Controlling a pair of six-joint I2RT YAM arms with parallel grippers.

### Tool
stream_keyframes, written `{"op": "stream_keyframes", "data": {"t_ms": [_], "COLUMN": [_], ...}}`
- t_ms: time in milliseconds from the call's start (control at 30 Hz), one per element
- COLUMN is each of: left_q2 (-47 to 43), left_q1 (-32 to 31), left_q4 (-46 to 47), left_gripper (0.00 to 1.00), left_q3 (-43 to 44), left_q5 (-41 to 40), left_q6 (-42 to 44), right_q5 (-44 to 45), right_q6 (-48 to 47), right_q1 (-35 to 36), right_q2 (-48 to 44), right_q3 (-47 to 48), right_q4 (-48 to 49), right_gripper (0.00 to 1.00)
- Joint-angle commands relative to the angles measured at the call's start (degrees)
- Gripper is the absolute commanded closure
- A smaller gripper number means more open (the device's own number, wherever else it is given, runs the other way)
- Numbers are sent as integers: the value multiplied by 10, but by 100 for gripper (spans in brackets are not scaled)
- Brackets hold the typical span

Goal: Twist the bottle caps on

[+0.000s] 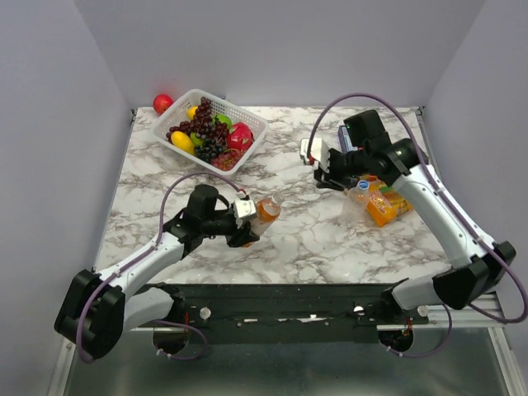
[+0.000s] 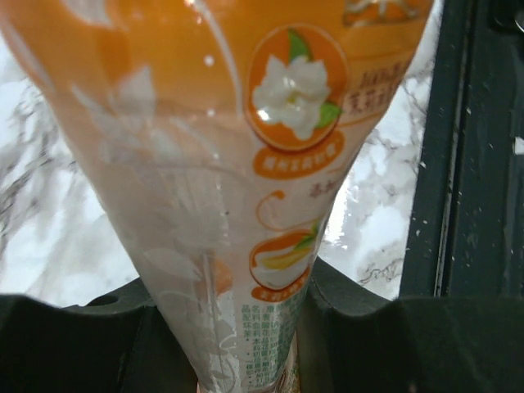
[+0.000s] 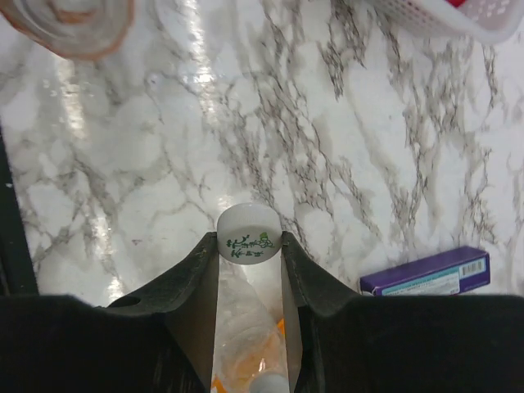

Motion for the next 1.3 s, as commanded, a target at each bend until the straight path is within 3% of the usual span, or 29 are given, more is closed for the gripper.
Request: {"op": "stream_keyframes", "data": {"t_ms": [0,133,467,1000,1267], "left_q2": [13,28,63,74,76], "left_q1": [-46,-86,-113,-122,-124], "left_q4": [17,31,46,38,33], "left_gripper": [100,100,100,100,100], "left_q3": [17,24,58,77,79], "left_q5": [4,2,-6,-5,-10], "left_q6": [45,70,91,94,98], "right_q5": [-108,-77,-22,9,-22], "right_q6": [-60,-98,-160,-151,-199], "right_q1": [19,57,158,175,183], "right_q2": [-51,-91,-91,-61,-56], "right_q3": [5,8,25,39,53], "right_q4": [-88,-102,-133,-99,-155], "right_gripper": [68,67,67,67,67]}}
